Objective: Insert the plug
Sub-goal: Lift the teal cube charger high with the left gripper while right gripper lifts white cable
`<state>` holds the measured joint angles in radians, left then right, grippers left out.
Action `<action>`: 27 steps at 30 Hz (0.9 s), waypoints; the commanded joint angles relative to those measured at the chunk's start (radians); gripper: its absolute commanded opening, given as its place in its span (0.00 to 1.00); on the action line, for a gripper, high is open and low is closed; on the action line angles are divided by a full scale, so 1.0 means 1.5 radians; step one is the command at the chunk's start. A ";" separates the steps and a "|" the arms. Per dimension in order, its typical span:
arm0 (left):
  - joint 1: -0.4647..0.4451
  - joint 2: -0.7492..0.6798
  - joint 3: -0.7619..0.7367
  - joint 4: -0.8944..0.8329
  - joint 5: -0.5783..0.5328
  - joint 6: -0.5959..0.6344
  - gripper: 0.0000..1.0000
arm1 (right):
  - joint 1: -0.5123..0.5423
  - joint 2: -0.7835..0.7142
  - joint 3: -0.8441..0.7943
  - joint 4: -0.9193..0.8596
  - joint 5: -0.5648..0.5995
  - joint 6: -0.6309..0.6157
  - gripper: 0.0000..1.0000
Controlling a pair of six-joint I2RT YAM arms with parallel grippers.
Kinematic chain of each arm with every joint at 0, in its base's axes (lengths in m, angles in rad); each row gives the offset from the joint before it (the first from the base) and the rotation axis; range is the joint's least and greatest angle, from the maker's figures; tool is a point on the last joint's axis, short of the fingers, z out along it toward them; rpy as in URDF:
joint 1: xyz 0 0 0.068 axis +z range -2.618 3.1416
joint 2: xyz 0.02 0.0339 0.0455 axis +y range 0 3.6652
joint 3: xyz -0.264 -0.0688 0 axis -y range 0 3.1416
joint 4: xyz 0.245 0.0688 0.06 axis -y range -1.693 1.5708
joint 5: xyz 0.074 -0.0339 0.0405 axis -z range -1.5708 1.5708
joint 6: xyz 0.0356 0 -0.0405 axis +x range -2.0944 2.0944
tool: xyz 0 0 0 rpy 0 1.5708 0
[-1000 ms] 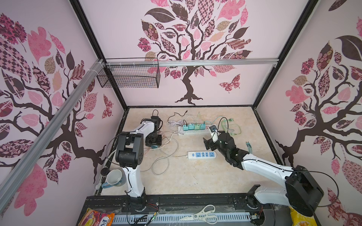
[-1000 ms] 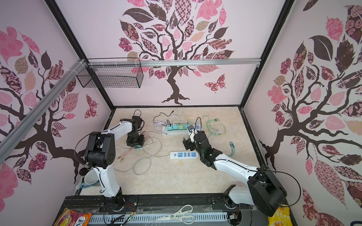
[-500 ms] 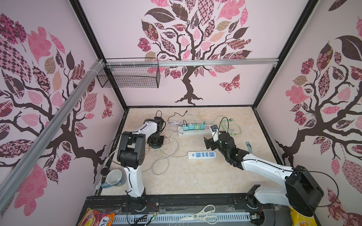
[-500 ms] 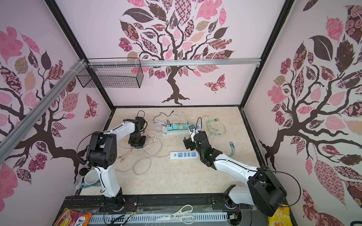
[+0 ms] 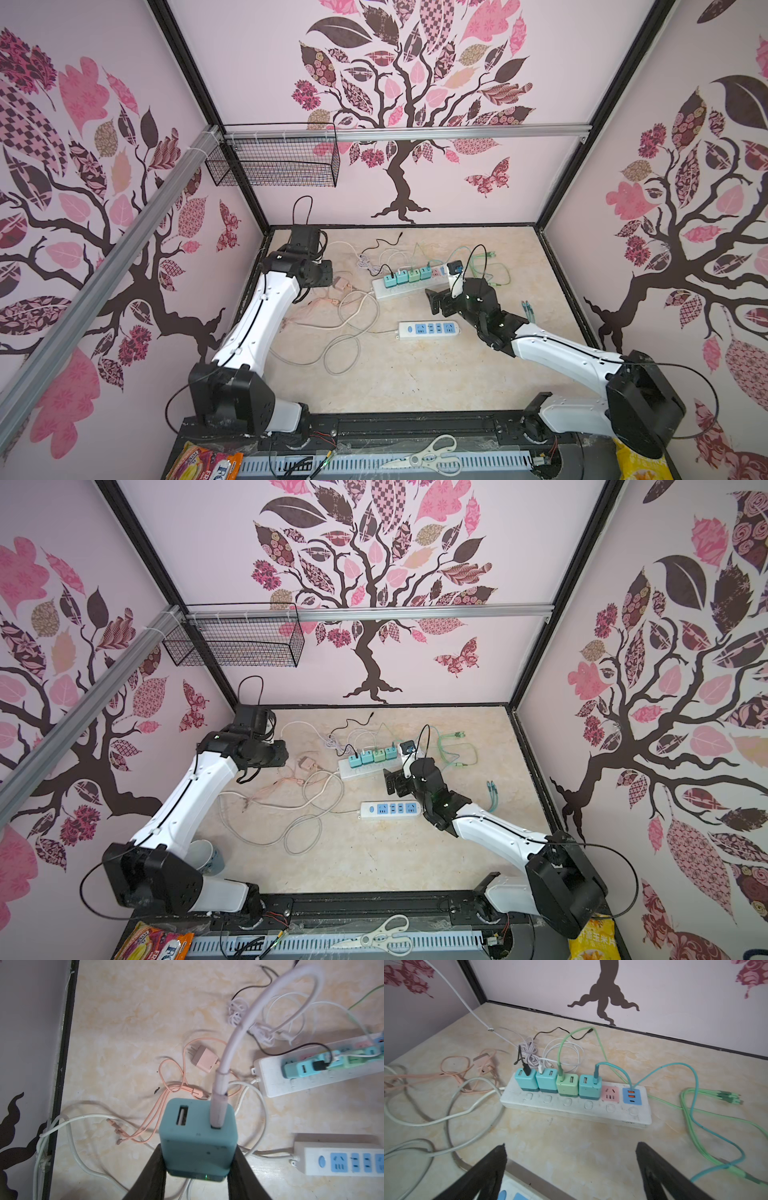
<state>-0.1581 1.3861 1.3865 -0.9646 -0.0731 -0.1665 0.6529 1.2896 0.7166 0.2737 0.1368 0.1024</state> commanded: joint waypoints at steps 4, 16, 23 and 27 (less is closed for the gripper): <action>-0.001 -0.047 0.050 -0.001 0.099 -0.007 0.00 | -0.001 0.052 0.057 0.043 -0.162 0.062 1.00; 0.010 -0.096 0.186 0.033 0.275 -0.073 0.00 | 0.011 0.174 0.174 0.072 -0.314 -0.035 1.00; 0.030 -0.105 0.323 0.111 0.309 -0.110 0.00 | 0.013 0.253 0.291 0.064 -0.305 -0.046 1.00; 0.031 -0.081 0.365 0.122 0.363 -0.130 0.00 | 0.013 0.276 0.323 0.096 -0.332 -0.069 1.00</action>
<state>-0.1162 1.2510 1.8828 -0.8448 0.3897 -0.3264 0.6666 1.6638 1.1473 0.3759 -0.3191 0.0364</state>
